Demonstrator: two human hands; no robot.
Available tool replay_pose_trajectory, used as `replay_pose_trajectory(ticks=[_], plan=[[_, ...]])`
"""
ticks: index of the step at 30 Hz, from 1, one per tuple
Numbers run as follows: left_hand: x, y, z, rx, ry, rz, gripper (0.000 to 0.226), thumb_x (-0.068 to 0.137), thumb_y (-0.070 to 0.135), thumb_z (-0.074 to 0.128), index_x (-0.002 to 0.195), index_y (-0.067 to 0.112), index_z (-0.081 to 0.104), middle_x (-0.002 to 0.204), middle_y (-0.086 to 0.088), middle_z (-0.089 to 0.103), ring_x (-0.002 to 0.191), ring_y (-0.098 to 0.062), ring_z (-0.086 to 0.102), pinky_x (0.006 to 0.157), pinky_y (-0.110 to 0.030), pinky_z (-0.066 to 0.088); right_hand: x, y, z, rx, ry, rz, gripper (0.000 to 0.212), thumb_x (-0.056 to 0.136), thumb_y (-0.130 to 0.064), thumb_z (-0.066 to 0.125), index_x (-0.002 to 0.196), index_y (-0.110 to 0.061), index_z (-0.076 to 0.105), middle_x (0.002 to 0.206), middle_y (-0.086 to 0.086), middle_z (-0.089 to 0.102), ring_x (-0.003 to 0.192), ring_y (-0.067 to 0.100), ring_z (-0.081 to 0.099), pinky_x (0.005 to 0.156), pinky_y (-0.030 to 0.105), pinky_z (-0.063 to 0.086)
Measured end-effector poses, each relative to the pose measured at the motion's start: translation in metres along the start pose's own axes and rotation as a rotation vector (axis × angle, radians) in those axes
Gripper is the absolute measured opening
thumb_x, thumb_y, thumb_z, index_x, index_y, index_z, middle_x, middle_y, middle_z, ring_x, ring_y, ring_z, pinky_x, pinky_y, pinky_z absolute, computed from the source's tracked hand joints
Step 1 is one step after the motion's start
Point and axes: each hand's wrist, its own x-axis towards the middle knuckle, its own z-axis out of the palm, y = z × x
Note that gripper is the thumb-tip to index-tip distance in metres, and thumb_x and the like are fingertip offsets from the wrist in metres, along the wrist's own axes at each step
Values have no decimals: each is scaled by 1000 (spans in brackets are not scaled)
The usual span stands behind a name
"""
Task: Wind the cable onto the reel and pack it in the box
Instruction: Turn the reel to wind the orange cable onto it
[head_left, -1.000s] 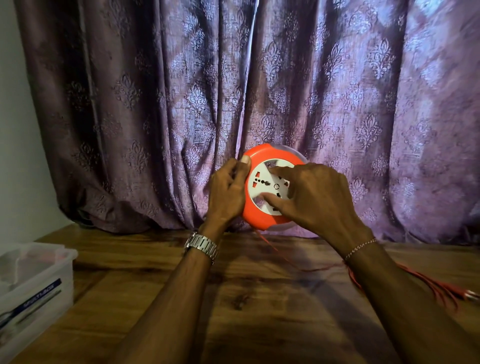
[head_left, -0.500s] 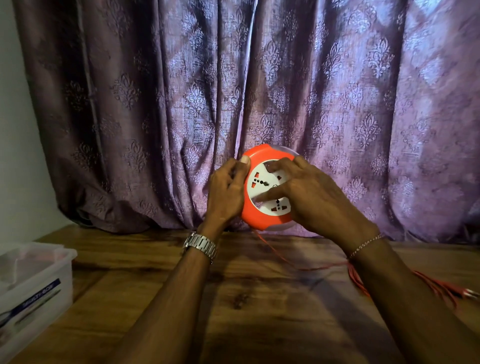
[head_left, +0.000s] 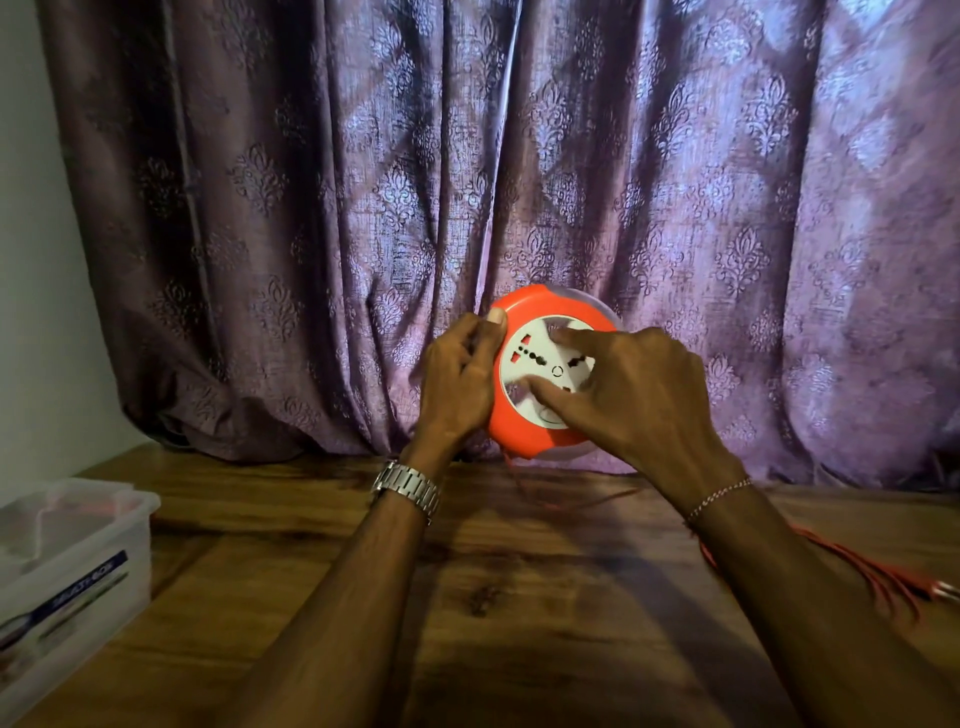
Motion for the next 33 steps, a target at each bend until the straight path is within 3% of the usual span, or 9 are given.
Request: replay_pose_trajectory(ticks=[2, 6, 10, 13, 17, 20, 26, 29, 33], plan=[[-2, 1, 1, 18, 0, 5, 43, 99, 43, 53, 63, 22, 44, 58, 6, 51, 59, -13, 45, 57, -39, 39, 0, -1, -1, -15, 25, -24, 62, 66, -74, 60, 107, -30, 72, 69, 12, 71, 64, 36, 66, 52, 33, 49], [-3, 1, 0, 0, -6, -15, 41, 100, 44, 53, 67, 20, 49, 65, -10, 60, 63, -18, 54, 59, -50, 47, 3, 0, -6, -20, -65, -60, 55, 74, -68, 58, 112, -29, 68, 81, 1, 72, 84, 28, 65, 59, 32, 46], [-1, 1, -1, -2, 5, -11, 40, 99, 45, 52, 67, 20, 50, 71, -28, 63, 65, -22, 54, 61, -57, 48, 7, 7, -14, 108, -81, -199, 19, 81, -23, 68, 99, -26, 72, 99, 0, 67, 96, 28, 55, 62, 34, 49], [-1, 2, -1, 10, 12, 9, 40, 97, 46, 52, 67, 20, 48, 64, -12, 56, 65, -17, 48, 62, -52, 45, 10, 11, -14, 151, -298, -288, 41, 77, -7, 62, 102, -38, 72, 128, 3, 56, 111, 27, 44, 76, 38, 49], [0, 0, -2, 34, 10, 27, 42, 100, 40, 52, 64, 21, 43, 63, -3, 51, 65, -16, 45, 63, -52, 43, 8, 6, -14, 89, -408, -323, 51, 77, -14, 67, 115, -48, 64, 140, 5, 44, 125, 28, 36, 81, 33, 40], [0, -2, -1, 34, 3, 31, 43, 100, 40, 52, 64, 21, 42, 61, -1, 51, 64, -16, 45, 61, -47, 42, 7, 3, -15, 31, -387, -317, 50, 78, -24, 64, 117, -55, 59, 136, 2, 44, 124, 27, 37, 82, 37, 45], [0, -4, 0, 45, 3, 36, 43, 100, 43, 53, 61, 25, 45, 54, 10, 50, 59, -8, 42, 59, -36, 37, 2, 4, -12, -19, -266, -234, 54, 71, -31, 56, 117, -58, 57, 111, 0, 53, 106, 25, 49, 67, 34, 46], [1, -4, 0, 39, -5, 42, 43, 101, 40, 53, 61, 28, 46, 53, 10, 48, 57, -8, 40, 57, -35, 35, 0, 4, -7, -29, -215, -133, 57, 64, -56, 61, 121, -58, 53, 100, 0, 63, 98, 26, 58, 65, 34, 47], [0, -3, 0, 12, -9, 31, 43, 100, 40, 53, 62, 23, 43, 53, 9, 47, 57, -9, 40, 56, -35, 35, 1, 2, -4, -13, -50, 10, 67, 60, -82, 46, 113, -44, 66, 76, 5, 73, 73, 34, 67, 59, 33, 49]])
